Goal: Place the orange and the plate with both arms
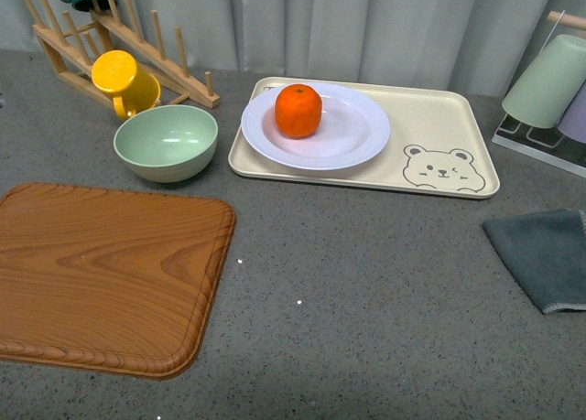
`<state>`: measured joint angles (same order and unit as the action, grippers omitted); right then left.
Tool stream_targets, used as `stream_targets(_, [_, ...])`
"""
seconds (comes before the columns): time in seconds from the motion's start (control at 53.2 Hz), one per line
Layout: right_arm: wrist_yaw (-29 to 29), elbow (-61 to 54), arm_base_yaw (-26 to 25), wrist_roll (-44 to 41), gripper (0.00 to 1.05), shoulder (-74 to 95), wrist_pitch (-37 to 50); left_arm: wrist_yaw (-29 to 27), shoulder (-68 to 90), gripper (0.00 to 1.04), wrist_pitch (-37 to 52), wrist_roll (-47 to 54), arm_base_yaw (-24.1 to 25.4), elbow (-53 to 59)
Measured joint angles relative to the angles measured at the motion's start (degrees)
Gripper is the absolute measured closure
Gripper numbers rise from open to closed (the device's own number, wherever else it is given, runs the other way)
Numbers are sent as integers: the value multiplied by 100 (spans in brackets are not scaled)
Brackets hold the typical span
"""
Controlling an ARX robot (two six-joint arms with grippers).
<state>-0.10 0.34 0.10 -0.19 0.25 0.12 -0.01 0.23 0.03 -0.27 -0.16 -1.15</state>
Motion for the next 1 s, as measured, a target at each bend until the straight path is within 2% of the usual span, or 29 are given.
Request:
stream_targets(0.113, [0,0,0,0,32,0,-2,0,0,6,0,0,2,0])
stream_targets(0.282, [0,0,0,4,7,0,-2,0,0,6,0,0,0,0])
stream_targets(0.338, [0,0,0,2,10,0,-2,0,0,6,0,0,0,0])
stream_targets(0.996, [0,0,0,2,9,0,-2,0,0,6,0,0,0,0])
